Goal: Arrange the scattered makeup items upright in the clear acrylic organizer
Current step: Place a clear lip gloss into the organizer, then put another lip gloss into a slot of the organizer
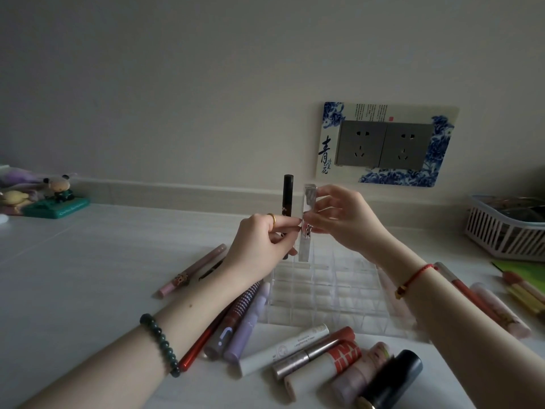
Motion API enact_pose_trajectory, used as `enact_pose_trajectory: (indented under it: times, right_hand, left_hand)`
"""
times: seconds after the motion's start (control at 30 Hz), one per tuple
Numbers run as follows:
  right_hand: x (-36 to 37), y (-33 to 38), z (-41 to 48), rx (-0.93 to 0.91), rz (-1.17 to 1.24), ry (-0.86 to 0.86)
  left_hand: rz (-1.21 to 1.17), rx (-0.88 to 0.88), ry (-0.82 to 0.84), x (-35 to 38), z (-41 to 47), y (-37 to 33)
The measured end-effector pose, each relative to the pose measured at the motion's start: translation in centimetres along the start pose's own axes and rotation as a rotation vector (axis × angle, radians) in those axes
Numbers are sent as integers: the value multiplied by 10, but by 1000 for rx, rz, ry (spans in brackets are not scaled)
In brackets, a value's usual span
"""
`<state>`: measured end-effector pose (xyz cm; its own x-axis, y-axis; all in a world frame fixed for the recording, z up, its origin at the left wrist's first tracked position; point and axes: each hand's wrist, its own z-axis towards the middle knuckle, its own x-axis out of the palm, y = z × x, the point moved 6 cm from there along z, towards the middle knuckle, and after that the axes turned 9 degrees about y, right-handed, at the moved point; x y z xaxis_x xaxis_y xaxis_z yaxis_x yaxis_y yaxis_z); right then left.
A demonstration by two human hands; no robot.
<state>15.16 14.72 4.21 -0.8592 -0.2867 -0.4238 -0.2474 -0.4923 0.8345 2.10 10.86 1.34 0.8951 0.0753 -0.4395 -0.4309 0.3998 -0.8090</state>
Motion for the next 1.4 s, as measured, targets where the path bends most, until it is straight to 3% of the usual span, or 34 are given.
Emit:
enact_pose_trajectory:
  times: [0.37,0.67,0.77,0.97,1.4]
  right_hand:
    - [-12,11,-6,7,-149,-3]
    - [-81,46,-43,-77,-206,-146]
    - [-101,33,-60,-25,-296,-166]
    - [-122,-28,-74,200,-534,-149]
    - [-87,-90,-36,484,-750,39]
  left_hand:
    - [9,56,-97,-12,-2,-5]
    - [-98,12,-219,-33,-5,15]
    - [-2,24,-150,-31,0,22]
    - [-131,-126,96,-11,2,50]
    - [-134,-100,193,-6,2,46]
